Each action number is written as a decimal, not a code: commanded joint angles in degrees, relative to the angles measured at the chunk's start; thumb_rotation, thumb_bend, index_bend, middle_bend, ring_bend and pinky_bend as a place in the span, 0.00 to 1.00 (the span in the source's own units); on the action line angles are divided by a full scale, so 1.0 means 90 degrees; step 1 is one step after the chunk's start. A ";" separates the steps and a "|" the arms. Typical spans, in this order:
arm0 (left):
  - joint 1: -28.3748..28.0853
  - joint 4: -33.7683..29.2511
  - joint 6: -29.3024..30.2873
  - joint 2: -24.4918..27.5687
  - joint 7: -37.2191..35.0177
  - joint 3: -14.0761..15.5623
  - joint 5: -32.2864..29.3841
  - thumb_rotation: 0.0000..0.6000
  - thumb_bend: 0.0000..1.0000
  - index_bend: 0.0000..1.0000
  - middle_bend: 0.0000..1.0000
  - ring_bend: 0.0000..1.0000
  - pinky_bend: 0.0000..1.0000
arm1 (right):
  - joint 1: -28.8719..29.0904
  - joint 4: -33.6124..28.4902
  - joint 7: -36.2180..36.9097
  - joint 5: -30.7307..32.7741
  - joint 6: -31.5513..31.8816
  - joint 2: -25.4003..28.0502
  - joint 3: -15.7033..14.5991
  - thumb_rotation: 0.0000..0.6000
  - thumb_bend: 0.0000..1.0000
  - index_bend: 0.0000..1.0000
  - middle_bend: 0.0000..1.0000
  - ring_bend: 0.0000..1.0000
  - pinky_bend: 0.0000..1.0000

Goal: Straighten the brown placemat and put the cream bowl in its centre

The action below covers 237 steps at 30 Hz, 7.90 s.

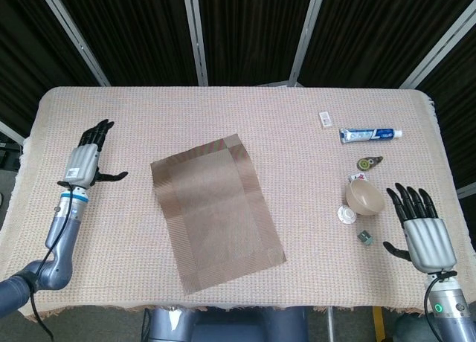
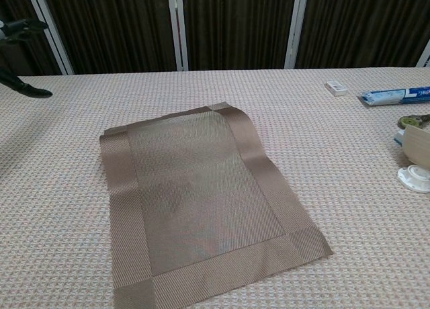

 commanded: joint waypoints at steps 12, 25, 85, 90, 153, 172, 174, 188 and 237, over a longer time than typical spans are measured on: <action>0.1469 -0.3667 0.2219 0.1547 0.3025 0.0908 0.0357 1.00 0.00 0.00 0.00 0.00 0.00 | 0.1355 0.0050 0.0109 -0.1528 -0.2006 -0.0363 -0.0698 1.00 0.00 0.07 0.00 0.00 0.00; 0.1900 -0.3777 0.2578 0.1747 0.2712 0.1202 0.0713 1.00 0.00 0.00 0.00 0.00 0.00 | 0.2196 0.0848 -0.0300 -0.1962 -0.2917 -0.1455 -0.0696 1.00 0.18 0.21 0.02 0.00 0.00; 0.1964 -0.3609 0.2220 0.1771 0.2493 0.1212 0.0929 1.00 0.00 0.00 0.00 0.00 0.00 | 0.2554 0.2345 -0.0170 -0.1636 -0.2399 -0.3044 -0.0915 1.00 0.35 0.50 0.09 0.00 0.00; 0.1978 -0.3632 0.2211 0.1778 0.2488 0.1210 0.0921 1.00 0.00 0.00 0.00 0.00 0.00 | 0.2517 0.2531 0.0071 -0.1824 -0.2084 -0.3102 -0.1049 1.00 0.36 0.69 0.13 0.00 0.00; 0.2005 -0.3600 0.1973 0.1814 0.2389 0.1286 0.0946 1.00 0.00 0.00 0.00 0.00 0.00 | 0.3576 0.4833 -0.2152 -0.1645 -0.0563 -0.2030 0.0375 1.00 0.00 0.00 0.00 0.00 0.00; 0.0839 -0.0609 0.0725 0.0718 0.0875 0.1495 0.2384 1.00 0.08 0.15 0.00 0.00 0.00 | 0.1289 0.1200 -0.0116 0.0028 0.0664 -0.0523 0.0134 1.00 0.00 0.00 0.00 0.00 0.00; 0.0635 -0.0022 0.0616 0.0382 0.0698 0.1525 0.2568 1.00 0.11 0.18 0.00 0.00 0.00 | 0.1122 0.1254 0.0066 0.0044 0.0755 -0.0583 0.0056 1.00 0.00 0.00 0.00 0.00 0.00; -0.0572 0.1935 -0.0241 -0.1195 0.0002 0.1317 0.2722 1.00 0.23 0.27 0.00 0.00 0.00 | 0.0447 0.0744 -0.0021 0.0462 0.0960 -0.0972 -0.0093 1.00 0.00 0.00 0.00 0.00 0.00; -0.1428 0.4127 -0.1118 -0.2709 -0.0549 0.1566 0.2285 1.00 0.43 0.40 0.00 0.00 0.00 | 0.0193 0.0526 -0.0099 0.0278 0.0810 -0.0783 0.0193 1.00 0.00 0.00 0.00 0.00 0.00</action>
